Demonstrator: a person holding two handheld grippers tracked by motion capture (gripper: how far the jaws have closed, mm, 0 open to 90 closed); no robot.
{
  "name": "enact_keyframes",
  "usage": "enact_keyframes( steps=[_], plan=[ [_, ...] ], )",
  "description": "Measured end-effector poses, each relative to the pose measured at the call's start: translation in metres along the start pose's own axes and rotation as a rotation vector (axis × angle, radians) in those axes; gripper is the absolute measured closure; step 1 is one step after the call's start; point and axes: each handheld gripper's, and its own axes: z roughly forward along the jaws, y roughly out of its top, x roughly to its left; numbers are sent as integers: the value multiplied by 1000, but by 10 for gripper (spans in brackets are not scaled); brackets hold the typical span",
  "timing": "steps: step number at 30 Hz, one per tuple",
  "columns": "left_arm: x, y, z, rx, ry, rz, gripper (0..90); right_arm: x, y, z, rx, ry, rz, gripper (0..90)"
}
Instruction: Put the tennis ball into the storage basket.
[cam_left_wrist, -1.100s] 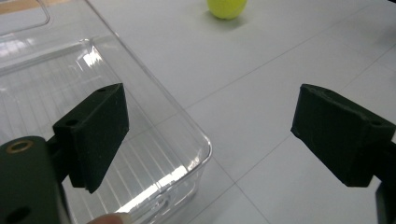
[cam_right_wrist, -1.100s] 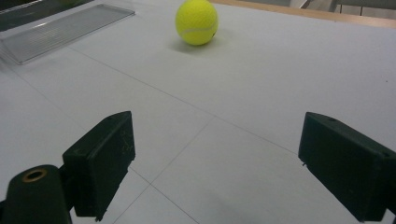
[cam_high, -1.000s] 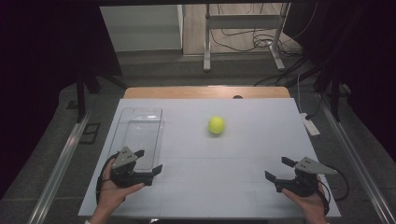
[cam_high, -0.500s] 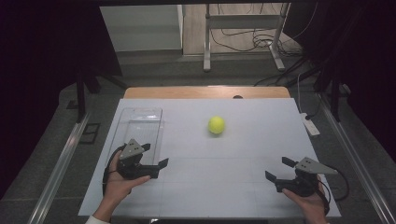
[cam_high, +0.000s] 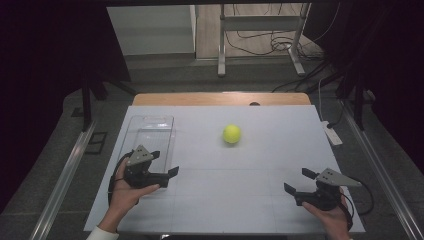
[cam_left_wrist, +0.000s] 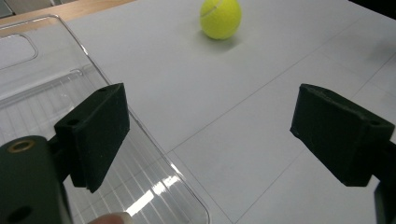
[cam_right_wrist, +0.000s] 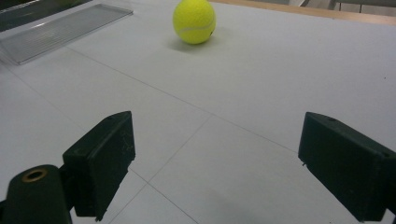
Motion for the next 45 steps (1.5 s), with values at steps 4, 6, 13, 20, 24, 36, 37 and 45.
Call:
enact_keyframes(
  steps=[4, 6, 13, 20, 24, 36, 37, 45],
  plan=[
    [2, 6, 1, 2, -8, -9, 126, 1, 0, 0, 5, -1, -2, 109],
    [2, 10, 2, -3, -13, -11, 126, 1, -1, 0, 6, 0, -4, 110],
    [2, 22, 6, 16, -15, -24, 130, 1, -1, 1, 6, 1, -6, 110],
    [2, 32, 9, 25, -26, -18, 131, 0, -1, 0, 8, -3, -3, 110],
    [4, 38, 10, 24, -29, -12, 131, 0, -2, 2, 13, 2, -4, 110],
    [5, 49, 16, 36, -34, -7, 132, -1, -2, 2, 13, -3, 1, 111],
    [5, 50, 17, 37, -34, -6, 132, -1, -2, 2, 13, -3, 1, 111],
    [6, 58, 21, 41, -34, -4, 132, -1, -2, 2, 15, 1, -1, 111]
  ],
)
